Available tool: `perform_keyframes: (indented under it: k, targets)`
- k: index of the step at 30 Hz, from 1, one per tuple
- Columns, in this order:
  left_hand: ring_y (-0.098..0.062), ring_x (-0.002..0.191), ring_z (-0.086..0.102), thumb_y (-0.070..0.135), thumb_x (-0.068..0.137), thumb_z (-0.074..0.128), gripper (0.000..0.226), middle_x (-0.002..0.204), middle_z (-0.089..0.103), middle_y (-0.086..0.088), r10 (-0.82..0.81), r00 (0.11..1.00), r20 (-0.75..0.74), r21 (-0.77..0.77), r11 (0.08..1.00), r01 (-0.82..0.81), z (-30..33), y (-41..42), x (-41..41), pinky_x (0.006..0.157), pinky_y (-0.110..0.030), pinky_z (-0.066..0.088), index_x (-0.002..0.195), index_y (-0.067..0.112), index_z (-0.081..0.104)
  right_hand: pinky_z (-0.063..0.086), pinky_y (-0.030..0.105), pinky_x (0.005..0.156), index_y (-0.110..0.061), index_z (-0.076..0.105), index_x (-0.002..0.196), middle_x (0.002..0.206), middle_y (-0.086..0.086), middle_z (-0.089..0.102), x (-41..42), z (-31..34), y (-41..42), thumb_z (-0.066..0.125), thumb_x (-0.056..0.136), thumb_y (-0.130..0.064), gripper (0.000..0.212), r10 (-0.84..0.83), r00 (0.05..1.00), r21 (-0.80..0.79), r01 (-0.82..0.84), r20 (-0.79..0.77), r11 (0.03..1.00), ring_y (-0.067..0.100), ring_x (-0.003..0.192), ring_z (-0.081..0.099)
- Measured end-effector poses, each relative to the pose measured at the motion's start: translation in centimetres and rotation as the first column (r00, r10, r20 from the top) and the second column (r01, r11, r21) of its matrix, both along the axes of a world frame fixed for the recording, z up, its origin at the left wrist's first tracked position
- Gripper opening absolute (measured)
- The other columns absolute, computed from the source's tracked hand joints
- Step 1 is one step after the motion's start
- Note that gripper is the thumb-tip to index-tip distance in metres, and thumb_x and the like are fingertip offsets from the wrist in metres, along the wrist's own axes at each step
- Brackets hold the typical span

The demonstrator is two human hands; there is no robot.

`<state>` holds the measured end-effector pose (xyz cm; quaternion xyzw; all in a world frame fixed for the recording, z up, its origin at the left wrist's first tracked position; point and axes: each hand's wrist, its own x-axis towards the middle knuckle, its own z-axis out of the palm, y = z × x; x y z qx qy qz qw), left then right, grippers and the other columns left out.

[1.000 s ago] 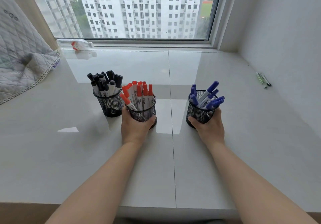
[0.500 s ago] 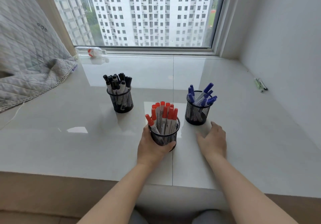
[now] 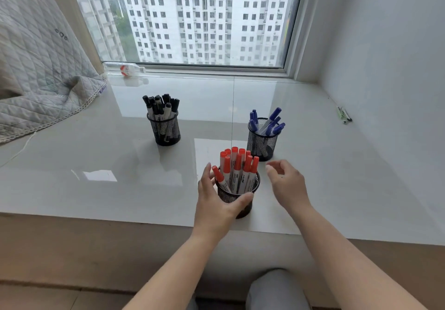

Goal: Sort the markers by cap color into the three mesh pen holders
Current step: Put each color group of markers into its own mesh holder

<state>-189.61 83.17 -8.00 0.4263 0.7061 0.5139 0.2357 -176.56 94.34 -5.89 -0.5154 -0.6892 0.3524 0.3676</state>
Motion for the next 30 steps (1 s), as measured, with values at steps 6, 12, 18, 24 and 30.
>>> perform_keyframes:
  k: [6, 12, 18, 24, 30]
  targets:
    - [-0.006, 0.11, 0.05, 0.041, 0.087, 0.056, 0.043, 0.114, 0.051, 0.012, 0.119, 0.993, -0.003, 0.159, 0.98, -0.117, 3.9, 0.6, -1.9, 0.09, -0.028, 0.045, 0.125, 0.024, 0.043, 0.038, 0.009, 0.066, -0.024, 0.063, 0.098, 0.086, -0.011, 0.061, -1.9, 4.1, 0.1, 0.052, 0.091, -0.022, 0.013, 0.121, 0.993, 0.112, -0.12, -0.006, 0.986, 0.001, 0.08, 0.056]
    - [-0.012, 0.088, 0.064, 0.043, 0.085, 0.058, 0.033, 0.094, 0.064, 0.007, 0.074, 0.981, -0.181, -0.021, 0.997, -0.079, 6.2, 2.3, -3.6, 0.078, -0.034, 0.055, 0.109, 0.02, 0.057, 0.052, 0.03, 0.083, -0.02, 0.064, 0.113, 0.102, -0.003, 0.065, -3.7, 5.7, 0.6, 0.052, 0.09, -0.028, 0.026, 0.28, 0.931, -0.015, -0.284, 0.236, 0.959, 0.013, 0.091, 0.06]
    - [-0.011, 0.086, 0.061, 0.051, 0.076, 0.061, 0.034, 0.092, 0.066, 0.012, 0.052, 0.899, -0.434, -0.141, 0.982, -0.125, 6.6, 3.2, -3.2, 0.072, -0.027, 0.049, 0.102, 0.028, 0.06, 0.054, 0.037, 0.083, -0.019, 0.064, 0.104, 0.1, 0.002, 0.067, -4.6, 6.1, 0.5, 0.054, 0.088, -0.028, 0.021, 0.319, 0.904, -0.052, -0.317, 0.285, 0.947, 0.018, 0.088, 0.063]
    - [-0.015, 0.082, 0.063, 0.052, 0.078, 0.064, 0.029, 0.084, 0.068, 0.008, 0.026, 0.899, -0.438, -0.171, 0.979, -0.112, 6.7, 3.3, -3.6, 0.068, -0.028, 0.049, 0.094, 0.027, 0.066, 0.053, 0.038, 0.085, -0.014, 0.067, 0.101, 0.097, 0.004, 0.068, -4.2, 6.2, 0.5, 0.06, 0.087, -0.027, 0.02, 0.293, 0.915, -0.066, -0.286, 0.279, 0.956, 0.02, 0.09, 0.064]
    - [-0.016, 0.085, 0.062, 0.047, 0.085, 0.057, 0.025, 0.091, 0.064, 0.005, -0.003, 0.846, -0.533, -0.165, 0.981, -0.1, 7.0, 2.8, -3.8, 0.071, -0.032, 0.051, 0.094, 0.026, 0.067, 0.05, 0.033, 0.08, -0.013, 0.064, 0.102, 0.1, 0.005, 0.067, -4.2, 6.3, 0.2, 0.061, 0.085, -0.027, 0.023, 0.265, 0.884, 0.004, -0.289, 0.384, 0.957, 0.019, 0.09, 0.061]
